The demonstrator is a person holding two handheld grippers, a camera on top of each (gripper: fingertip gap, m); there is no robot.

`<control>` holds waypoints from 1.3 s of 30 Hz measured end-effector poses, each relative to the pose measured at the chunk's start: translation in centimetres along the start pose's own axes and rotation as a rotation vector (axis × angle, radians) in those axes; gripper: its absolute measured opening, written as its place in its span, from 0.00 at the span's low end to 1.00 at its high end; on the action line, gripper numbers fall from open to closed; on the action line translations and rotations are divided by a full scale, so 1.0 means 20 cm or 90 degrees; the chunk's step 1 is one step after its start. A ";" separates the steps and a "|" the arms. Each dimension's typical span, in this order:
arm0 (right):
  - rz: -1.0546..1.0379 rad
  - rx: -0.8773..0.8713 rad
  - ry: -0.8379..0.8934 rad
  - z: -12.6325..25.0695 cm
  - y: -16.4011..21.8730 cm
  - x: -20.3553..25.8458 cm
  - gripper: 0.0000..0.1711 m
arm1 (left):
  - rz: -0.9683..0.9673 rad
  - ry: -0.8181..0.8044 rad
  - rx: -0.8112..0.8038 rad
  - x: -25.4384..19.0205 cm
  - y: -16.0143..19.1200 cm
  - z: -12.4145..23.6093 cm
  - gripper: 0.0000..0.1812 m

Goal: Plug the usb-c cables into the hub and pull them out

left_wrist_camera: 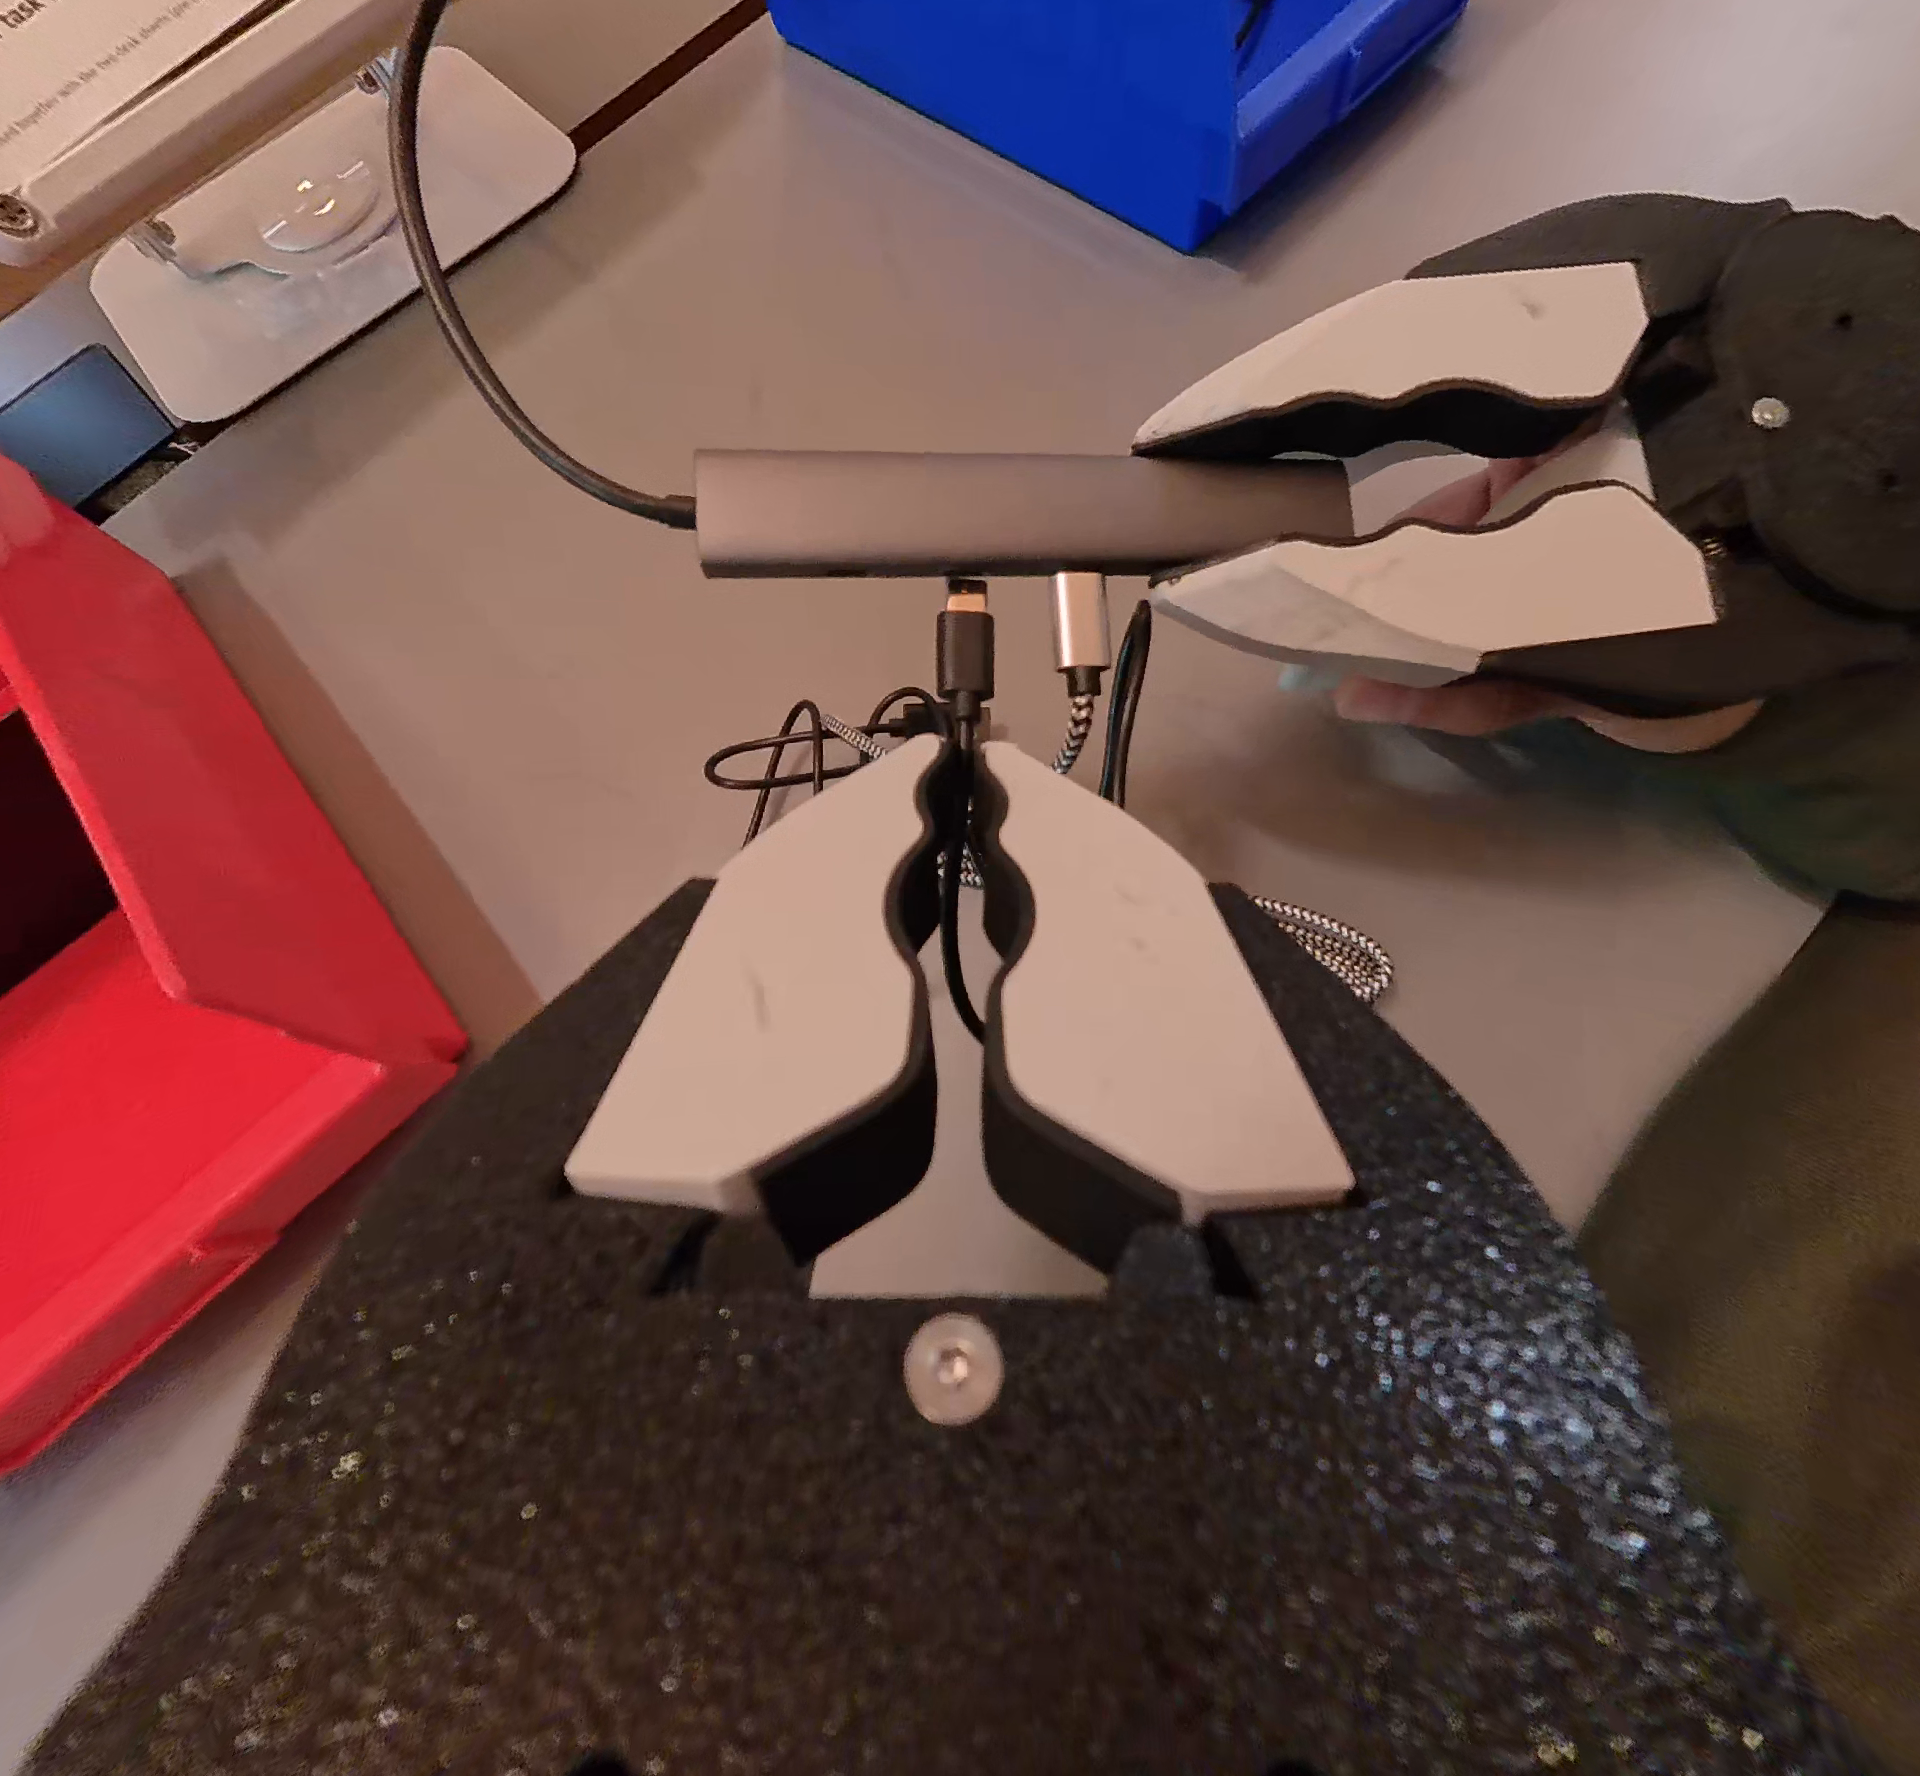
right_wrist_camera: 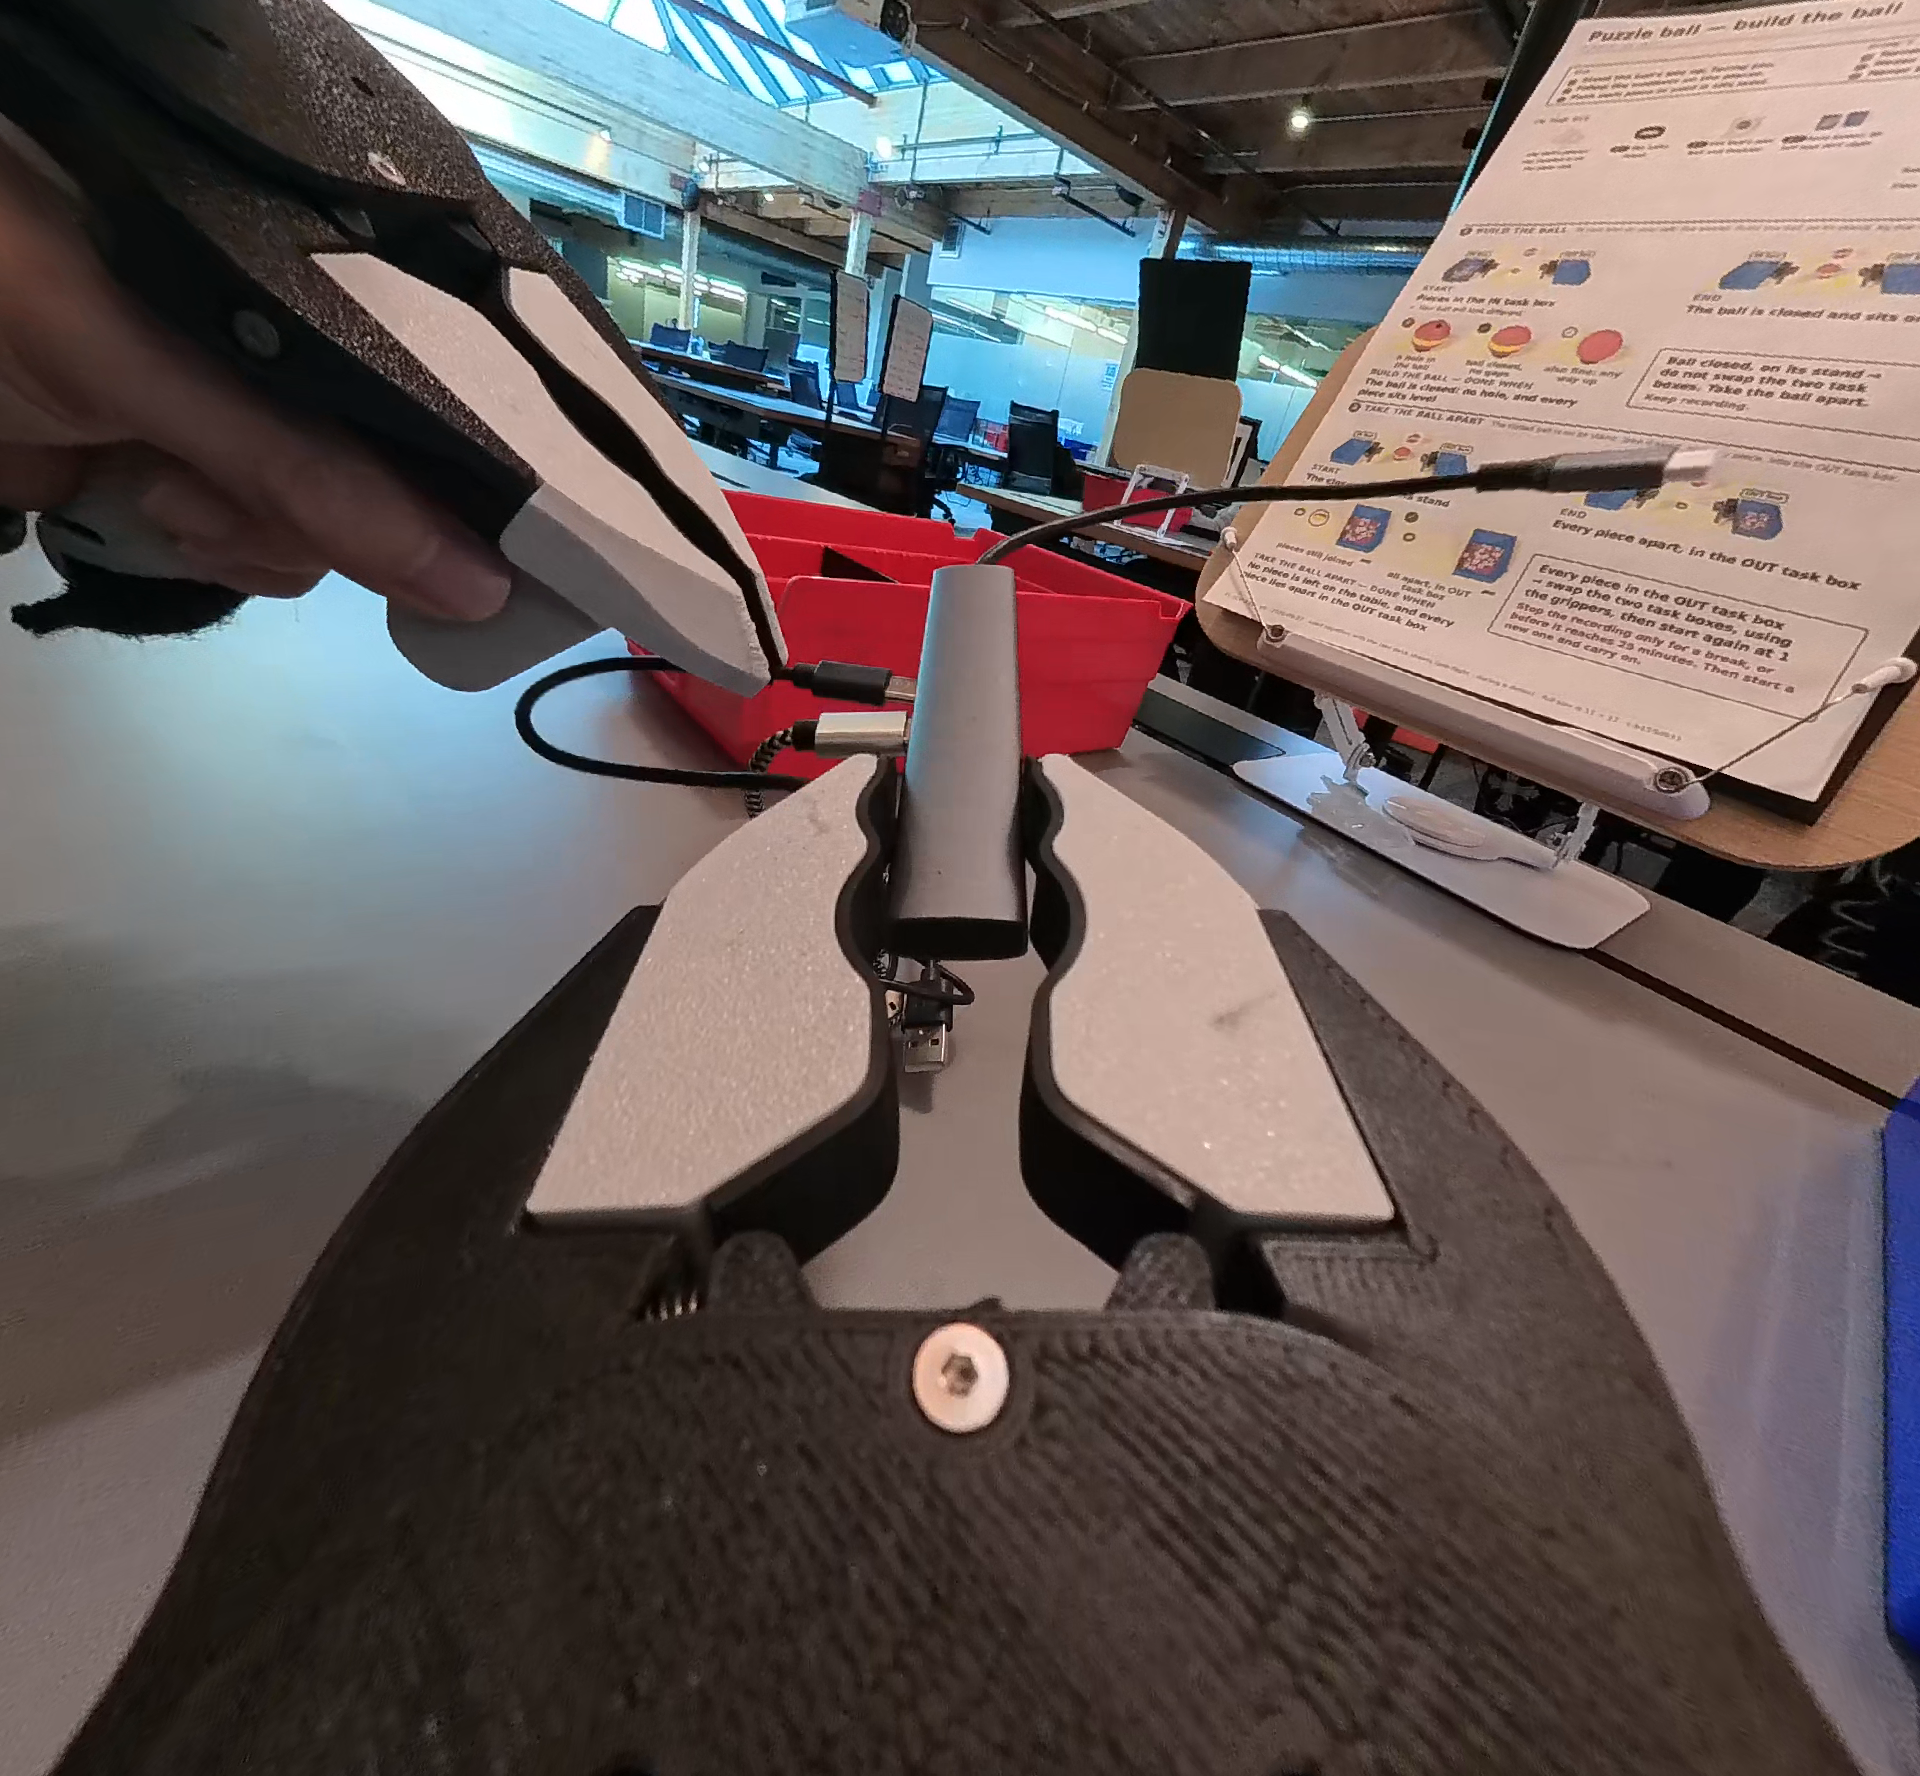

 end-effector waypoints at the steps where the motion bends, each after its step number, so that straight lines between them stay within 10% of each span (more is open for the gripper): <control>1: 0.000 0.000 0.000 0.00 0.00 0.00 0.13 | 0.000 0.001 0.000 0.00 0.00 0.00 0.01; 30: -0.005 0.013 -0.007 -0.01 0.00 0.00 0.13 | 0.016 -0.021 -0.017 0.00 -0.01 0.01 0.01; 39: -0.104 -0.022 0.012 0.02 0.01 -0.09 0.13 | -0.094 -0.067 -0.208 -0.05 0.01 -0.10 0.02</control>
Point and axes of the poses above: each gripper's, where its closed fingertips meet, z back along the fingers, y out of its underside, x = y × z across the jaws, the point moved 10 cm from there along z, back along the fingers, and after that the axes turned 4 degrees about -y, right-handed, at the moved point
